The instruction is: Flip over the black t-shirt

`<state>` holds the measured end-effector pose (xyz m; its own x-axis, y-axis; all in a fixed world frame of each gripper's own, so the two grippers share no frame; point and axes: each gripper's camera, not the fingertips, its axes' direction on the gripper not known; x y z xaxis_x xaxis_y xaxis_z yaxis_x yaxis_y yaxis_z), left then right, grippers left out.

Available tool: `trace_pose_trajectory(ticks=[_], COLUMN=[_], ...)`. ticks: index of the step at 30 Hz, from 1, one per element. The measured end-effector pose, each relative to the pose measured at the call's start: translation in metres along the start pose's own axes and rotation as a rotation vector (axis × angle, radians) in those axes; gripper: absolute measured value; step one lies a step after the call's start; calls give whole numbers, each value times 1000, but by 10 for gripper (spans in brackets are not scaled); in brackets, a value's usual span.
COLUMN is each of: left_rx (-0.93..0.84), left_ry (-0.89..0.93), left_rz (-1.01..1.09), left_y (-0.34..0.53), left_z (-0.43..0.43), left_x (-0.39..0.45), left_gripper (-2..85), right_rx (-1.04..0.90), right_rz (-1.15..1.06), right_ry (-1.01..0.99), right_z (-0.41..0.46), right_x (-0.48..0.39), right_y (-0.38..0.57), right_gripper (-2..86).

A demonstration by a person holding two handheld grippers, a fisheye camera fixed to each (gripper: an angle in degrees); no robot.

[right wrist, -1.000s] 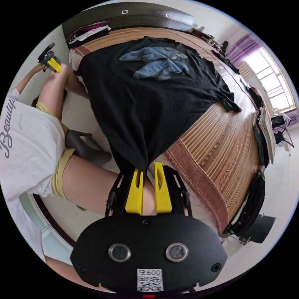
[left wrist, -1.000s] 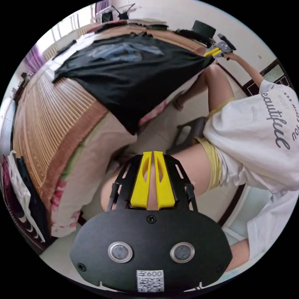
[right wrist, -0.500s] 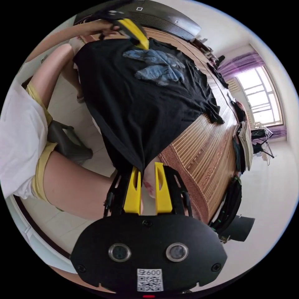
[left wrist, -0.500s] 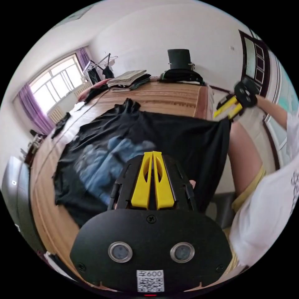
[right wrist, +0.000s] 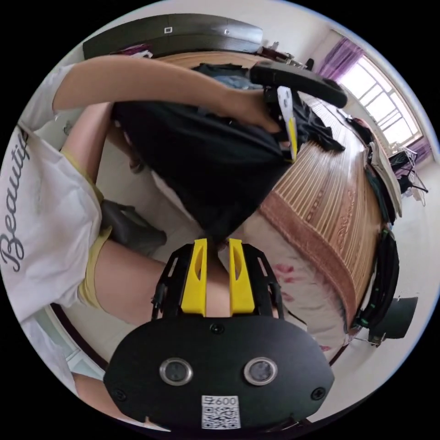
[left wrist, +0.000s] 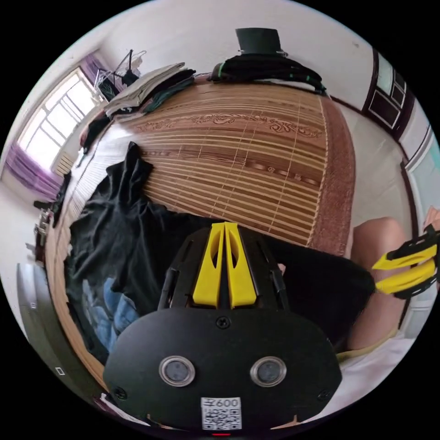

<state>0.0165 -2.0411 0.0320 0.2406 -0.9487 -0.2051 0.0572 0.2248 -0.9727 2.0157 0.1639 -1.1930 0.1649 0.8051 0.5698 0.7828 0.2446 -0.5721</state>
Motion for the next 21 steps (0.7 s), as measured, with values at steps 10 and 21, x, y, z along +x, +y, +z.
trace_pose_trajectory(ticks=[10, 21], left_rx=[254, 414], left_ry=[392, 210], left_rz=[-276, -681], left_y=[99, 232], left_z=[-73, -194], left_x=[-224, -697], left_gripper=[15, 84], right_rx=[803, 1220], right_rz=[378, 535], right_ry=[56, -216], right_z=[-151, -172], right_x=[61, 202], right_y=[46, -10], right_gripper=[-7, -8])
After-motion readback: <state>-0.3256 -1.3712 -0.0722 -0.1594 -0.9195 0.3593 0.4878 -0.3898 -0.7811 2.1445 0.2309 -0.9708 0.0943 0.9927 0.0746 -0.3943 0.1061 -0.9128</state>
